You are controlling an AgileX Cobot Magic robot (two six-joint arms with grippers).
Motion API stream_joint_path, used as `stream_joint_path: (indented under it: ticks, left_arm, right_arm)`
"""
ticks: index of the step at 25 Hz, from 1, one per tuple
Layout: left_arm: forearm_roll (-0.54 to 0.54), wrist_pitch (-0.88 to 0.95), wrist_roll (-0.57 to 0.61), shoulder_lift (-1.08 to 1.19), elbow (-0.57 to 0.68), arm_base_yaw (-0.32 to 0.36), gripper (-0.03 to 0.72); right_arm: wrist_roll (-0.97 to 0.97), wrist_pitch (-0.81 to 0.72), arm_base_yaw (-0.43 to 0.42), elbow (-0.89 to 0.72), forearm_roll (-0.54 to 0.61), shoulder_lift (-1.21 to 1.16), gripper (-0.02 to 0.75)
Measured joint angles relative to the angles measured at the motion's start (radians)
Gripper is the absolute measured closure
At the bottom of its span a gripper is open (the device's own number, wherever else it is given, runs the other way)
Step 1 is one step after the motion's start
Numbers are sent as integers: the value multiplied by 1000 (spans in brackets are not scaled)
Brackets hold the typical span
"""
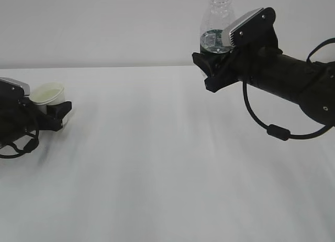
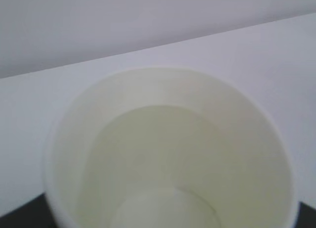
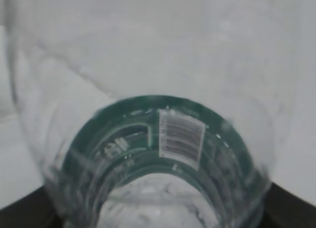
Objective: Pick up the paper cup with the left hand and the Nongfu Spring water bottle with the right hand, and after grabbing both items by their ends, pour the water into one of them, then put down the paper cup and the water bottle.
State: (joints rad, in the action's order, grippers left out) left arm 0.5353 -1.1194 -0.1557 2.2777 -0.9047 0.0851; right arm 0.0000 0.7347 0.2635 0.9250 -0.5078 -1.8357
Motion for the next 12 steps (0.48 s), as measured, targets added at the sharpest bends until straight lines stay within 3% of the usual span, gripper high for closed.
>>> stream_joint_path:
  ticks: [12]
  left_arm:
    - [-10,-18,0,0,0,0,127]
  right_arm:
    - [0,0,0,0,0,0,256]
